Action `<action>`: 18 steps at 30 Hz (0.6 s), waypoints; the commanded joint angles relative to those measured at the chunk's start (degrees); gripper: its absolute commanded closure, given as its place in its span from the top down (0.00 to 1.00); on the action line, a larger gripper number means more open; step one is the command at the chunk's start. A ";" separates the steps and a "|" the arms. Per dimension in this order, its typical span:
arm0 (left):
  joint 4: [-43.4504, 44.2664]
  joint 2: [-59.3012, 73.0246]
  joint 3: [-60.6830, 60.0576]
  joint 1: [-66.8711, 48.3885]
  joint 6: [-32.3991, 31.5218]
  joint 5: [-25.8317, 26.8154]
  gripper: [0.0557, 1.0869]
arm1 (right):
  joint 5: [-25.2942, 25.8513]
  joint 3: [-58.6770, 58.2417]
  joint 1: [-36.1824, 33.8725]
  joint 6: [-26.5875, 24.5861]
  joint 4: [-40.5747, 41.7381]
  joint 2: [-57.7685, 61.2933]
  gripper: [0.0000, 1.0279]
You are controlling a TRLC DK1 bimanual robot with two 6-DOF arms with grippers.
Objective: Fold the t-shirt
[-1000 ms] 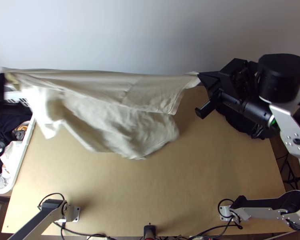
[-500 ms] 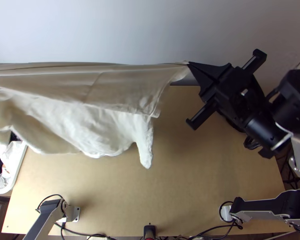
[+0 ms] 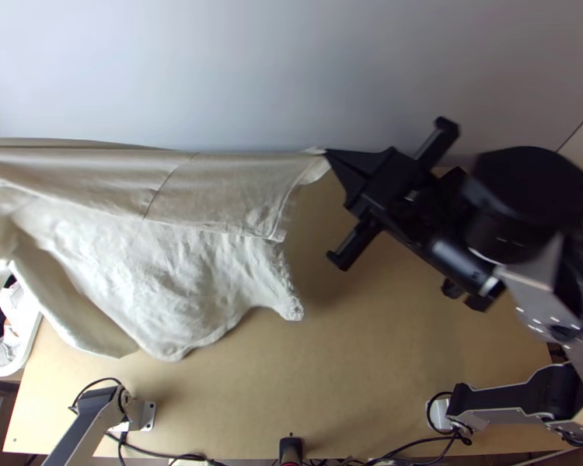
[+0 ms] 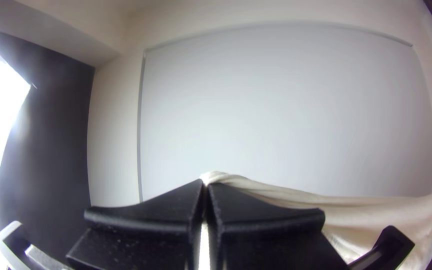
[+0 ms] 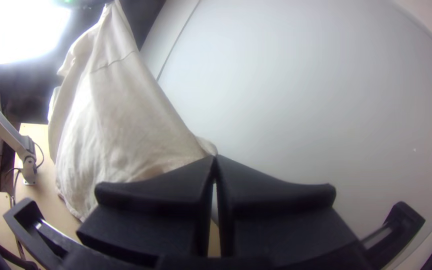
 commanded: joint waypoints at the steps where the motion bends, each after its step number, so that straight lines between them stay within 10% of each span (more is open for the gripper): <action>1: 8.16 6.06 -8.95 -1.79 -1.22 -0.04 0.03 | -6.40 -4.19 -7.40 4.75 -1.28 2.35 0.03; 18: 35.32 36.82 -20.11 -16.20 1.33 -0.13 0.03 | -21.43 -28.18 -29.81 13.01 6.71 7.72 0.03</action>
